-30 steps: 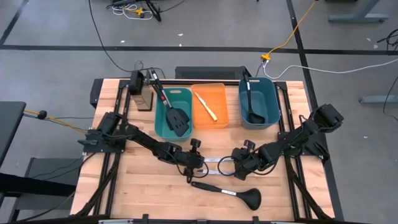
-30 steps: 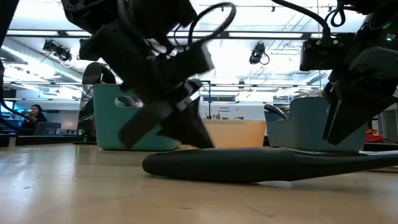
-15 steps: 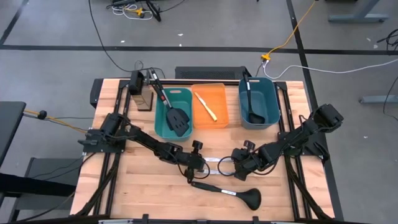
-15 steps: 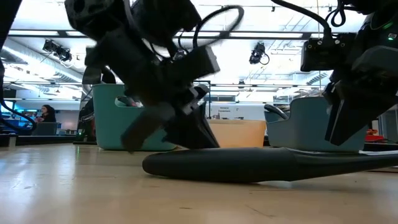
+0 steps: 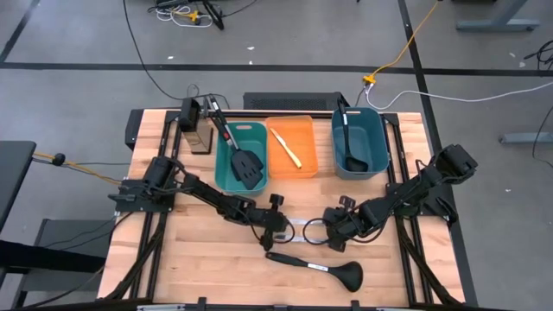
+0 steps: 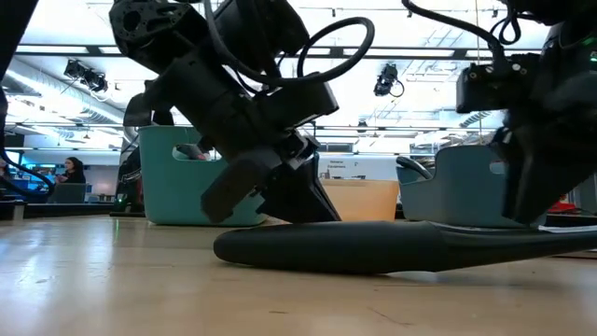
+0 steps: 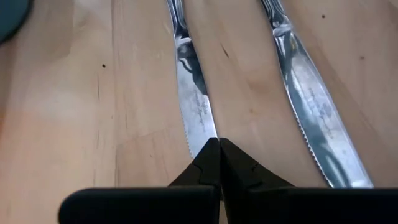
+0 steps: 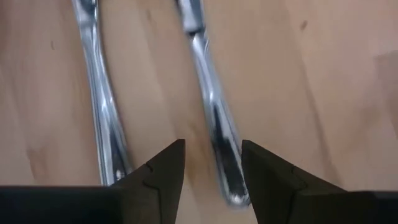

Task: Pick & Place Kitchen Items
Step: Put the top silver knife into the orange bin

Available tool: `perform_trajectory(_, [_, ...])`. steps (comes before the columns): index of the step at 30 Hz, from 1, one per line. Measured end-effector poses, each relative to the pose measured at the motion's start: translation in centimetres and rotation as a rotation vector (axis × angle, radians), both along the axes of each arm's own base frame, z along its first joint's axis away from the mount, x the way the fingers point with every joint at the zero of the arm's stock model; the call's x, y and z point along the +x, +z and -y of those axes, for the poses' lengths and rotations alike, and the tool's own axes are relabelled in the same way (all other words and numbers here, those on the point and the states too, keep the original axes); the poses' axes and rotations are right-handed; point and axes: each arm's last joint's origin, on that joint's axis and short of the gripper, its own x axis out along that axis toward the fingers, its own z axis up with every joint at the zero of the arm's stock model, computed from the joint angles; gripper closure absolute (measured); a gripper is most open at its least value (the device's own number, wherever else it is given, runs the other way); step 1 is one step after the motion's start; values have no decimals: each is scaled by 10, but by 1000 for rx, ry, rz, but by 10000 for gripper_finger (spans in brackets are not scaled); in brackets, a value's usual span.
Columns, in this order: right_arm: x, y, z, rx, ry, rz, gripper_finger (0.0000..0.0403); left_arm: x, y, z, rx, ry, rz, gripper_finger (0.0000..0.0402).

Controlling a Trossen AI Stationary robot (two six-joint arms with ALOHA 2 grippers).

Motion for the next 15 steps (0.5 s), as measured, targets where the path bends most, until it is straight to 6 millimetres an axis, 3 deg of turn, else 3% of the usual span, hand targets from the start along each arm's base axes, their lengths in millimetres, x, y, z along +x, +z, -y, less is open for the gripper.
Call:
perform_trajectory(7, [-6, -3, 10, 1, -23, -120, 238, 0, -1, -2, -25, 5, -15, 401])
perform_trajectory(15, [0, -3, 27, 55, 37, -182, 238, -1, -3, -2, -32, 0, -24, 401])
